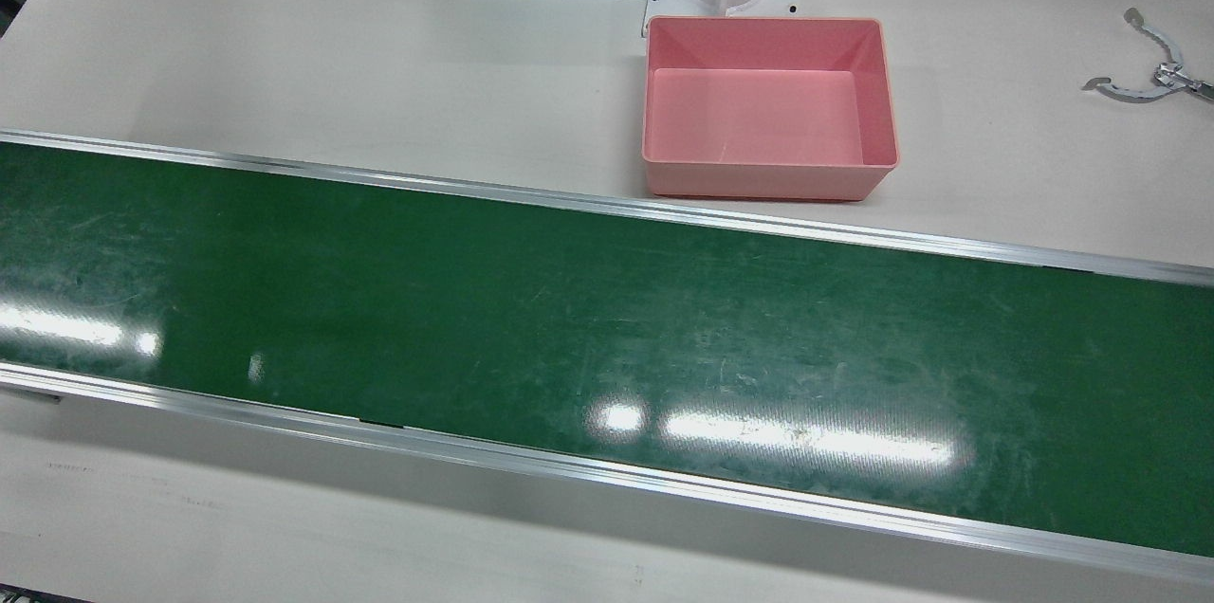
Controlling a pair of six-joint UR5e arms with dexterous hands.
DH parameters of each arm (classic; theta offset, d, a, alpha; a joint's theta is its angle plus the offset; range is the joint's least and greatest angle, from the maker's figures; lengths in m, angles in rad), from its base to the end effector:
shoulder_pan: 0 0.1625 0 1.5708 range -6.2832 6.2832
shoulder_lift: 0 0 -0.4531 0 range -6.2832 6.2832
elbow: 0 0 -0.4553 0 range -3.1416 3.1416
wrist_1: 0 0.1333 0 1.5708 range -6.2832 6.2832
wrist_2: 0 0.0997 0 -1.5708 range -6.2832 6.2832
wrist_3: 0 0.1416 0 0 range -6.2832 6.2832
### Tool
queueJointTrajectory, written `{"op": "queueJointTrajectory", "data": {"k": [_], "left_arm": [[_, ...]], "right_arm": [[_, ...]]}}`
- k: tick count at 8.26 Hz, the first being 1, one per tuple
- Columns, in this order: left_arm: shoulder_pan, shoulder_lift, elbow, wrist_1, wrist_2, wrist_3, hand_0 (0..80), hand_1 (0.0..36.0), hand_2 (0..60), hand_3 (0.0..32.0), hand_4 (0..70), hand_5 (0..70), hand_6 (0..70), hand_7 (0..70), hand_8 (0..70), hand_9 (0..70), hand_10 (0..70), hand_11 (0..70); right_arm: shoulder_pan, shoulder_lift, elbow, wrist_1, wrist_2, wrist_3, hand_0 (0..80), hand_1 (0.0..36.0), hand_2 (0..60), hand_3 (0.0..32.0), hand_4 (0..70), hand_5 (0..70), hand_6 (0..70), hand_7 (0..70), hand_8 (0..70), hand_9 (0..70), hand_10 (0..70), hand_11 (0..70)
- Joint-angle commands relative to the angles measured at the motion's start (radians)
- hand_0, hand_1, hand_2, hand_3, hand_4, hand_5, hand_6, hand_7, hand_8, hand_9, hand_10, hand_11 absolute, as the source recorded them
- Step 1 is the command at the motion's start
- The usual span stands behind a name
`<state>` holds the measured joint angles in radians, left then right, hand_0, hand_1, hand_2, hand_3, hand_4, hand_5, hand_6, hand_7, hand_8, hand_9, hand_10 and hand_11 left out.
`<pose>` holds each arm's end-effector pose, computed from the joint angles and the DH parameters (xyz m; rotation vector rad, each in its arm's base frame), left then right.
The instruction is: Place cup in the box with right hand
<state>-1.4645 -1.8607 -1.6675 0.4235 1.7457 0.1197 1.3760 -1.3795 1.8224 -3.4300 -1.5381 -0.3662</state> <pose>-0.0352 -0.6945 0.5298 -0.1682 1.9972 -2.0381 0.0090 -0.6671 0.4889 0.2150 -2.1496 1.7872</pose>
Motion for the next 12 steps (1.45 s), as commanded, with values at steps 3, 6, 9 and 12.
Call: {"op": "queueJointTrajectory", "data": {"k": [3, 6, 9, 12], "left_arm": [[0.000, 0.000, 0.000, 0.000, 0.000, 0.000, 0.0, 0.0, 0.0, 0.0, 0.0, 0.0, 0.0, 0.0, 0.0, 0.0, 0.0, 0.0], [0.000, 0.000, 0.000, 0.001, 0.000, 0.000, 0.0, 0.0, 0.0, 0.0, 0.0, 0.0, 0.0, 0.0, 0.0, 0.0, 0.0, 0.0], [0.001, 0.000, 0.000, 0.000, 0.000, 0.000, 0.0, 0.0, 0.0, 0.0, 0.0, 0.0, 0.0, 0.0, 0.0, 0.0, 0.0, 0.0], [0.000, 0.000, 0.000, 0.000, 0.000, 0.000, 0.0, 0.0, 0.0, 0.0, 0.0, 0.0, 0.0, 0.0, 0.0, 0.0, 0.0, 0.0]], "right_arm": [[0.000, 0.002, -0.002, 0.000, 0.001, 0.000, 56.3, 10.8, 0.0, 0.0, 47.3, 6.5, 19.7, 70.0, 16.8, 36.4, 12.4, 19.3], [0.000, 0.002, -0.002, 0.000, 0.000, 0.000, 56.5, 10.8, 0.0, 0.0, 48.0, 6.6, 19.8, 70.0, 17.1, 37.1, 12.8, 19.8], [0.000, 0.002, -0.003, 0.000, 0.000, 0.000, 56.3, 10.8, 0.0, 0.0, 48.3, 6.6, 20.0, 70.0, 17.1, 37.2, 12.8, 19.8], [0.000, 0.002, -0.003, -0.001, 0.001, 0.000, 56.4, 10.9, 0.0, 0.0, 48.2, 6.6, 20.0, 70.0, 17.0, 37.1, 12.7, 19.7]]}}
